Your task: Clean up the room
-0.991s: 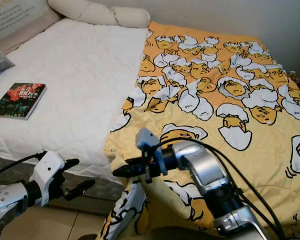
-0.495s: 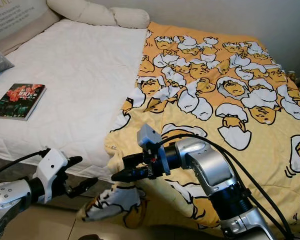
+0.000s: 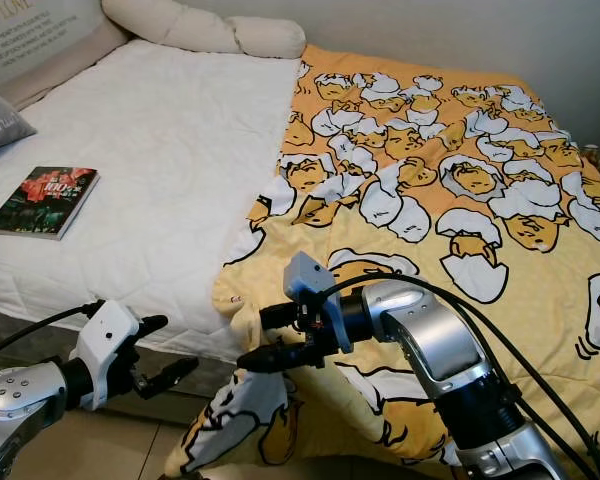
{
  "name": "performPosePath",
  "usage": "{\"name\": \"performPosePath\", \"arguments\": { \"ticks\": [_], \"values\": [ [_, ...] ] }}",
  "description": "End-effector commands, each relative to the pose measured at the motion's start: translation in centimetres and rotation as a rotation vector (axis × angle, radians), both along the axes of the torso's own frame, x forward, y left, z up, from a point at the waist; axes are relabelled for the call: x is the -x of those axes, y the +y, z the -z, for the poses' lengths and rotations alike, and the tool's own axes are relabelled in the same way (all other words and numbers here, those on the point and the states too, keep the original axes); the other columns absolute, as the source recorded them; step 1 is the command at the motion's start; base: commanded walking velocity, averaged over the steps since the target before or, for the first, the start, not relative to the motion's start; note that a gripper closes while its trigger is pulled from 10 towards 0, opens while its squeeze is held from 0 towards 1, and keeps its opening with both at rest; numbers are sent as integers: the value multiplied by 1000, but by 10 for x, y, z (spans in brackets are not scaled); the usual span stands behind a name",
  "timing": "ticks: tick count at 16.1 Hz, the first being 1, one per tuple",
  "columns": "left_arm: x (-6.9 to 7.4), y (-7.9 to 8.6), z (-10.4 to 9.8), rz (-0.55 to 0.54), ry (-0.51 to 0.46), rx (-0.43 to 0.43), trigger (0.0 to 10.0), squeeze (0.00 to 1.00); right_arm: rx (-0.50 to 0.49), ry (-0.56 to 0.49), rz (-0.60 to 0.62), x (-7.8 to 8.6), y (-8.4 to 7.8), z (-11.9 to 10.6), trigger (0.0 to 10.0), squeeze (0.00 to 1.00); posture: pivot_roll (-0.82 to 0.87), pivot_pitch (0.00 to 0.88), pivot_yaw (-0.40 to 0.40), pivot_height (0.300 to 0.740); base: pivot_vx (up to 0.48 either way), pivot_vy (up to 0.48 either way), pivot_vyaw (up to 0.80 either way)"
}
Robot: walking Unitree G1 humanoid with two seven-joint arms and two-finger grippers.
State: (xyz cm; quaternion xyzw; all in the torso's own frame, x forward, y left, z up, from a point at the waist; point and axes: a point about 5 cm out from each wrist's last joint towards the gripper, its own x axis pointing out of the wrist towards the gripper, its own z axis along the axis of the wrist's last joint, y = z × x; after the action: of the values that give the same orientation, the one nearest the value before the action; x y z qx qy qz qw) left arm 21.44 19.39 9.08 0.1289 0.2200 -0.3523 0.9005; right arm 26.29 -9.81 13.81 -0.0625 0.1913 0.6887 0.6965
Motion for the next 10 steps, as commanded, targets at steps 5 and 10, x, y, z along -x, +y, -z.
{"name": "performPosePath", "arguments": {
  "ticks": [5, 10],
  "values": [
    [1, 0, 4, -33, -5, -30, 10000, 78, -10, -8, 112, 2, -5, 8, 10000, 0, 162, 0, -28, 740, 0, 0, 0],
    [-6, -2, 4, -134, -86, -17, 10000, 78, 34, -79, 422, -14, -24, 21, 10000, 0, 155, 0, -43, 740, 0, 0, 0]
  ]
}}
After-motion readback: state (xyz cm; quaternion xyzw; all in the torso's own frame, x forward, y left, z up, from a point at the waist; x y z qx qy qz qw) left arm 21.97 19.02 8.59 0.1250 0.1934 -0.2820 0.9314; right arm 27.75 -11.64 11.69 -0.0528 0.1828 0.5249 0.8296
